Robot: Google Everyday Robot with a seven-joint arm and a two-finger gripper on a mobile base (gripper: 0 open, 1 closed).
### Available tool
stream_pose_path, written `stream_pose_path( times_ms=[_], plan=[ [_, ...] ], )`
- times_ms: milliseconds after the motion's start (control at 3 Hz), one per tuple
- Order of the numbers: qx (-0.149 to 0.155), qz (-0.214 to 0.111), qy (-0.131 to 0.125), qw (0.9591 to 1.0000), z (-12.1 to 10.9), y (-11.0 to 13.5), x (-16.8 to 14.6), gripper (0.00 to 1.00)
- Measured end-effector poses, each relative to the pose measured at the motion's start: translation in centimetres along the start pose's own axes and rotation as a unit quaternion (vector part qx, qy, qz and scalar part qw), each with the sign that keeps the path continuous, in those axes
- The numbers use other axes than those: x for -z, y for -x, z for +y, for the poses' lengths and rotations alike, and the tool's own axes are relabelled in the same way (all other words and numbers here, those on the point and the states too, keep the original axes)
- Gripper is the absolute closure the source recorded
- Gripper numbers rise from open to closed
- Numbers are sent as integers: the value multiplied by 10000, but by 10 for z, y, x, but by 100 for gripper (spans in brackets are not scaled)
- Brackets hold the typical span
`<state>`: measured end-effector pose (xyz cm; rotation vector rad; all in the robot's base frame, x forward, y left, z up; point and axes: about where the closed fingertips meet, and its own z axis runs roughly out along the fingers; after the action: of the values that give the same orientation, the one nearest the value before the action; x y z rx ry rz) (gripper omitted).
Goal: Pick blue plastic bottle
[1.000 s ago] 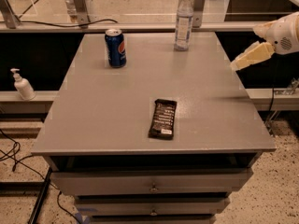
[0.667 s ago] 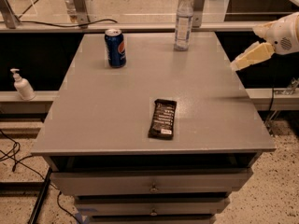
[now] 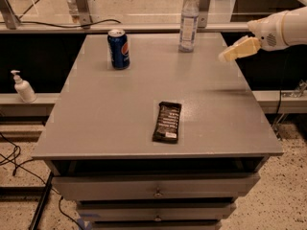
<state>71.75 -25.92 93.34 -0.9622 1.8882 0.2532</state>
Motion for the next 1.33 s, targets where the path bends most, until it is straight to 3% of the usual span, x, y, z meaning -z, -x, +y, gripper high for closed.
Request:
stream_pose_path(
  times_ms=[333, 667, 1333],
  plan=[
    [-401, -440, -230, 9980, -16, 23, -30, 0],
    [-625, -740, -250, 9950, -22, 45, -64, 0],
    [-715, -1152, 138, 9907, -16, 64, -129, 0]
  ],
)
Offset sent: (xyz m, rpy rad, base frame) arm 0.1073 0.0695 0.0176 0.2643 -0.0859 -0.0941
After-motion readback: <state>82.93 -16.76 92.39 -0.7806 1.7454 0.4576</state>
